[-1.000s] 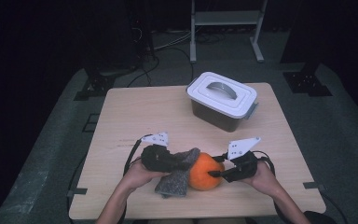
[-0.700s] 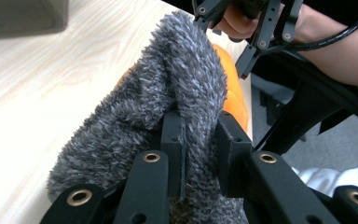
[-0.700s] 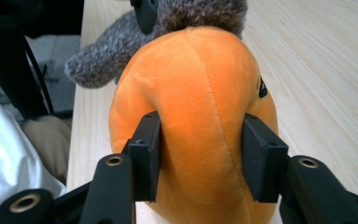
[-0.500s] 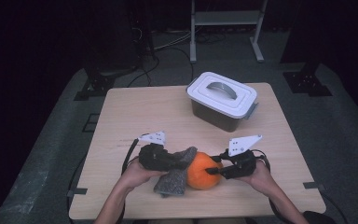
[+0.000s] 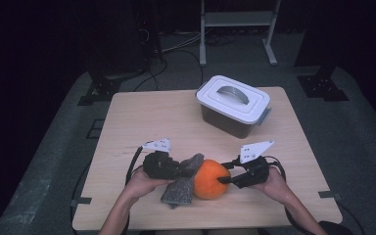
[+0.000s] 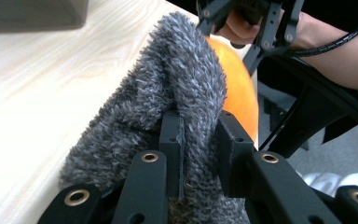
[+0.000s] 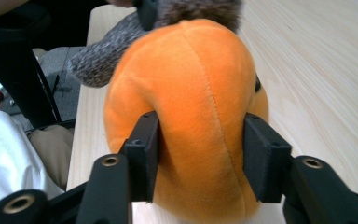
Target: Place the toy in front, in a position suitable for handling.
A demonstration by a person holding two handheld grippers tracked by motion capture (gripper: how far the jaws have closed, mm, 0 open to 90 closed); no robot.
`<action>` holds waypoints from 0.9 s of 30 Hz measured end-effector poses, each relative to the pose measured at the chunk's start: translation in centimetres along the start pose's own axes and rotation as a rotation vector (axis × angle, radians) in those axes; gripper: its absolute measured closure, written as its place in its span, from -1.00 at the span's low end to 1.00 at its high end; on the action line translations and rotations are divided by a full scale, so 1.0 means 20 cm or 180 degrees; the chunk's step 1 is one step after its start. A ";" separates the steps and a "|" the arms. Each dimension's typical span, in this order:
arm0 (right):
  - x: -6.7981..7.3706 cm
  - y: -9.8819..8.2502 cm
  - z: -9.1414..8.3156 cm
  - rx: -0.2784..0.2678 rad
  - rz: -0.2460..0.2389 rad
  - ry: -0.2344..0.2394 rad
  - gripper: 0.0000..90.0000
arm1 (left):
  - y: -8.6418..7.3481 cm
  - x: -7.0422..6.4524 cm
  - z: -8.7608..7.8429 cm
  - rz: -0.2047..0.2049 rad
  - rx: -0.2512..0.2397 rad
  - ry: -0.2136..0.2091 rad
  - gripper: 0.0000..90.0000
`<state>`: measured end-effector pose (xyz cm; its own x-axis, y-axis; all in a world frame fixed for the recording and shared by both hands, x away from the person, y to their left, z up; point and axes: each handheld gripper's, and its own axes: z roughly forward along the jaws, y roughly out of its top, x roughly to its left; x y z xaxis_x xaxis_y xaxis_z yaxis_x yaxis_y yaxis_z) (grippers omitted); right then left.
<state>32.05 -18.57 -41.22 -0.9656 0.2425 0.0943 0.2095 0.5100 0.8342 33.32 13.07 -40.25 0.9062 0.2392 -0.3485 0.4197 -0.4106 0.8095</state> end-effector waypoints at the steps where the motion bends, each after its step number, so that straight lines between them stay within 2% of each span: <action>1: -0.01 -0.01 -0.01 0.0019 0.0058 -0.0002 0.02 | 0.00 0.00 0.01 -0.0007 -0.0016 -0.0014 0.66; 2: -0.01 -0.01 -0.02 0.0033 0.0098 -0.0025 -0.04 | 0.01 -0.01 0.02 -0.0013 -0.0021 0.0003 0.65; 4: 0.01 0.01 -0.05 0.0075 0.0197 -0.0164 -0.12 | 0.02 -0.02 0.02 0.0004 -0.0007 0.0019 0.65; 6: 0.05 0.04 -0.07 0.0098 0.0143 -0.0259 -0.20 | 0.02 -0.02 0.03 0.0005 -0.0005 0.0002 0.65; 8: 0.09 0.06 -0.08 0.0056 0.0131 -0.0251 -0.24 | 0.02 -0.03 0.04 0.0023 -0.0010 -0.0011 0.65; 11: 0.14 0.09 -0.04 0.0242 0.0036 -0.0416 -0.37 | 0.04 -0.06 0.05 0.0094 0.0038 0.0001 0.65; 13: 0.15 0.10 0.00 0.0306 0.0028 -0.0461 -0.35 | 0.04 -0.08 0.06 0.0166 0.0084 0.0036 0.65; 15: 0.14 0.10 0.02 0.0284 0.0033 -0.0433 -0.11 | 0.05 -0.08 0.05 0.0198 0.0121 0.0088 0.65; 17: 0.13 0.10 0.03 0.0185 -0.0026 -0.0374 0.12 | 0.06 -0.08 0.02 0.0203 0.0108 0.0097 0.65; 19: 0.12 0.10 0.03 0.0046 -0.0034 -0.0306 0.24 | 0.07 -0.08 -0.02 0.0240 0.0043 0.0104 0.65; 20: 0.12 0.11 0.03 -0.0038 -0.0033 -0.0243 0.25 | 0.08 -0.09 -0.04 0.0270 0.0011 0.0103 0.65; 22: 0.12 0.13 0.05 -0.0097 -0.0068 -0.0198 0.24 | 0.10 -0.10 -0.07 0.0317 -0.0025 0.0134 0.65; 25: 0.10 0.12 0.08 -0.0060 -0.0112 -0.0131 0.23 | 0.09 -0.09 -0.06 0.0317 0.0047 0.0213 0.65; 27: 0.08 0.09 0.08 -0.0053 -0.0120 -0.0083 0.21 | 0.06 -0.07 -0.04 0.0279 0.0045 0.0152 0.66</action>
<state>31.18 -15.83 -40.41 -0.9683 0.2449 0.0485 0.1702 0.5054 0.8459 32.49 12.96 -38.46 0.9362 0.2434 -0.2535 0.3400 -0.4440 0.8290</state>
